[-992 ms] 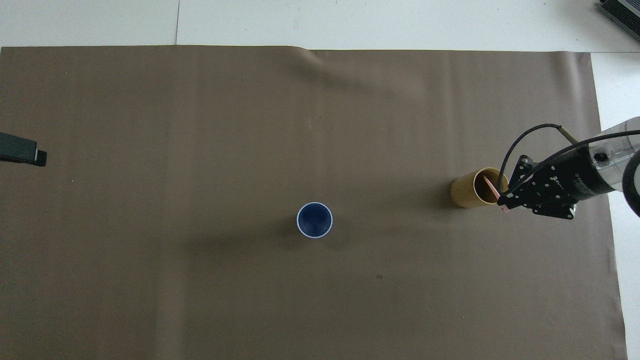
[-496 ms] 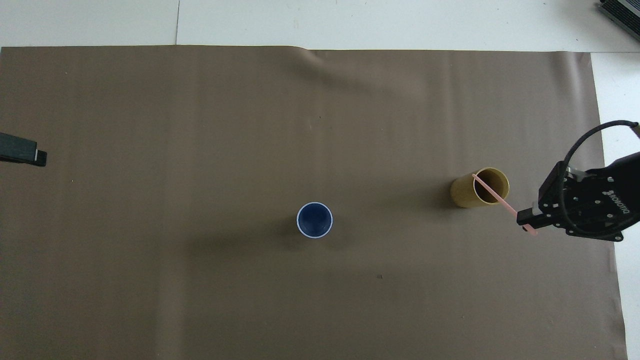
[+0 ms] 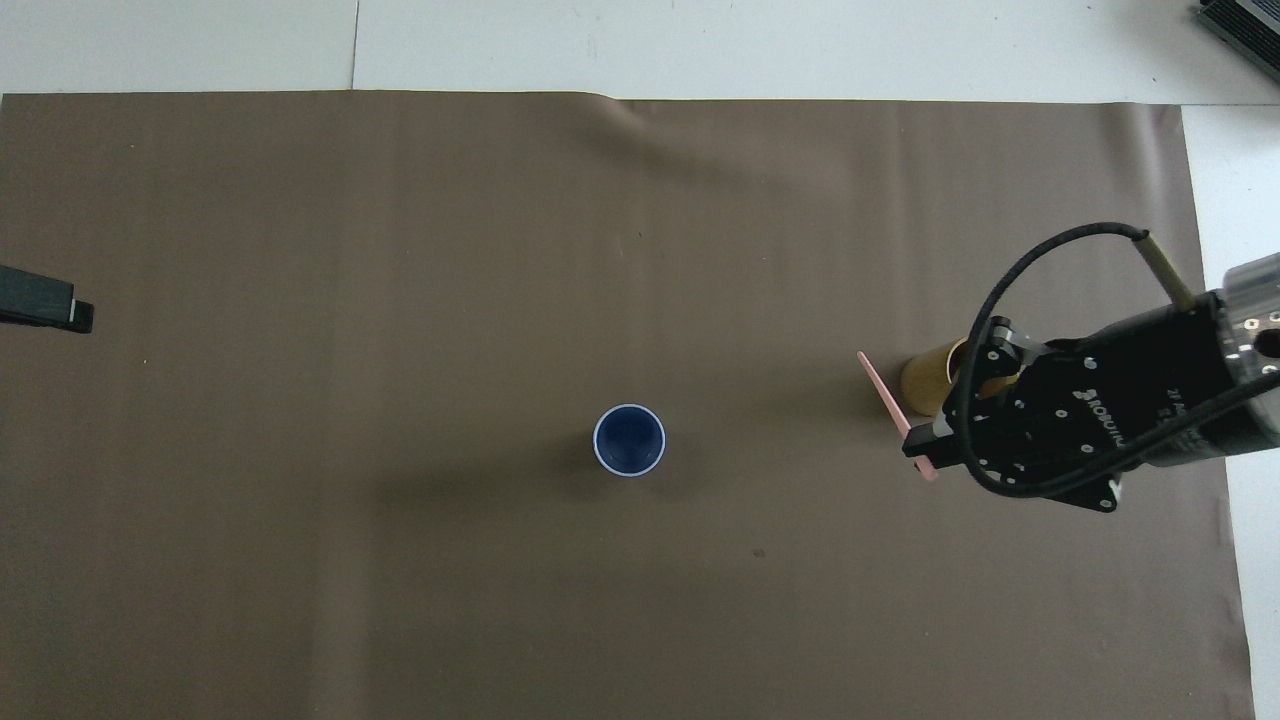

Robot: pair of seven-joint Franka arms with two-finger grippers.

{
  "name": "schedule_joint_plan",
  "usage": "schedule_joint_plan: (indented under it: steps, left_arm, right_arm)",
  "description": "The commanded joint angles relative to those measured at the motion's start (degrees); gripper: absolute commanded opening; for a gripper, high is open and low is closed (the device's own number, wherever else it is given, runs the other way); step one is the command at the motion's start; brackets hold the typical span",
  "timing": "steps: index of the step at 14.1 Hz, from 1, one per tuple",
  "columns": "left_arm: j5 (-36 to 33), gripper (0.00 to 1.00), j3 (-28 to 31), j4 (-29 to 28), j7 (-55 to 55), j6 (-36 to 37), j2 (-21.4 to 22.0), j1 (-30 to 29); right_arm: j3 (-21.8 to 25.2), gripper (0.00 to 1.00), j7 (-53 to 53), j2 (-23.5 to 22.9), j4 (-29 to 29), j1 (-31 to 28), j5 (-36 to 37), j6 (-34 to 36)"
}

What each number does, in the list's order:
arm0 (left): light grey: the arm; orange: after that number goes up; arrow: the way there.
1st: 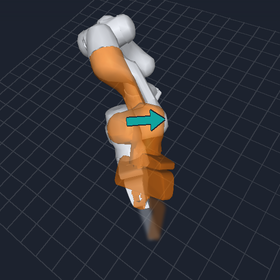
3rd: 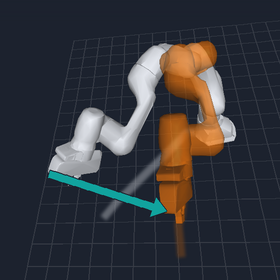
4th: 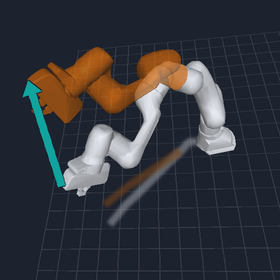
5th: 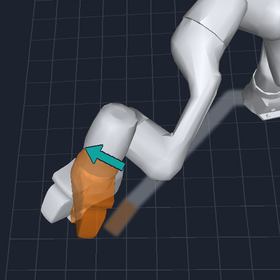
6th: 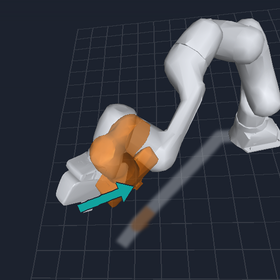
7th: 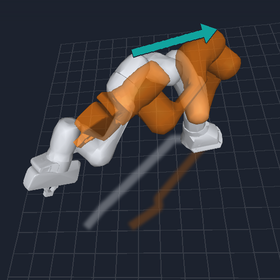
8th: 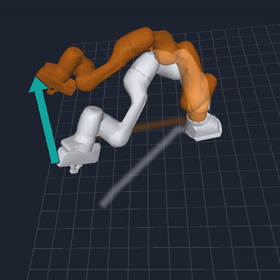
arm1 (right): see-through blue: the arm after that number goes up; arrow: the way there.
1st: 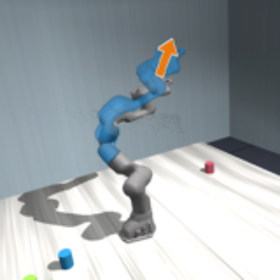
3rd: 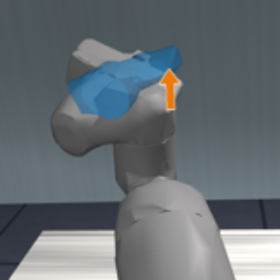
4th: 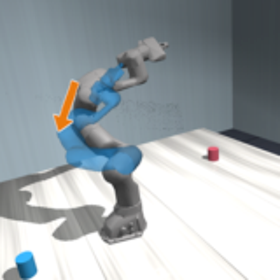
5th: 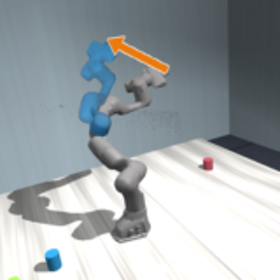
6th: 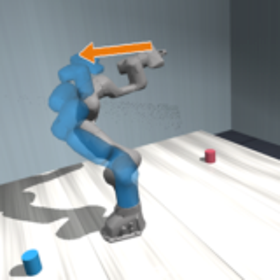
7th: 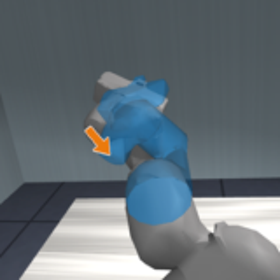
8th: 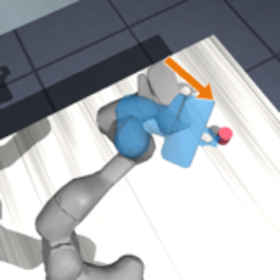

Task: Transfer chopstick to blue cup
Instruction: 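Carry the chopstick with the right gripper over the blue cup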

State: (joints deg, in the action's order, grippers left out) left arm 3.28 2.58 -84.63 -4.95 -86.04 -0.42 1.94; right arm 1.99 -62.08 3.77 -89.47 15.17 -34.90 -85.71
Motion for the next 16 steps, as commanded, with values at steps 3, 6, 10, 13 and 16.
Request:
schedule_joint_plan:
  steps: [3,6,10,13,16]
  left_arm:
    - [-0.55,1.00,-0.39,1.40,-0.15,1.58,-0.37,-0.63]
    - [-0.55,1.00,-0.39,1.40,-0.24,1.58,-0.37,-0.62]
    - [-0.55,1.00,-0.39,1.40,-0.24,1.58,-0.37,-0.63]
    - [-0.55,1.00,-0.39,1.40,-0.24,1.67,-0.37,-0.62]
    - [-0.55,1.00,-0.39,1.40,-0.15,1.49,-0.37,-0.62]
  right_arm:
    - [0.03,0.00,-7.42,-1.04,-3.77,5.82,-3.85,-9.54]
    - [0.03,0.00,-11.82,-2.79,-5.27,10.40,-5.87,-15.26]
    - [0.03,0.00,-12.28,-5.08,-9.30,13.92,-9.92,-21.50]
    - [0.03,0.00,-11.40,-6.49,-12.47,15.06,-10.10,-22.31]
    - [0.03,0.00,-10.87,-5.88,-16.51,15.24,-10.10,-22.14]
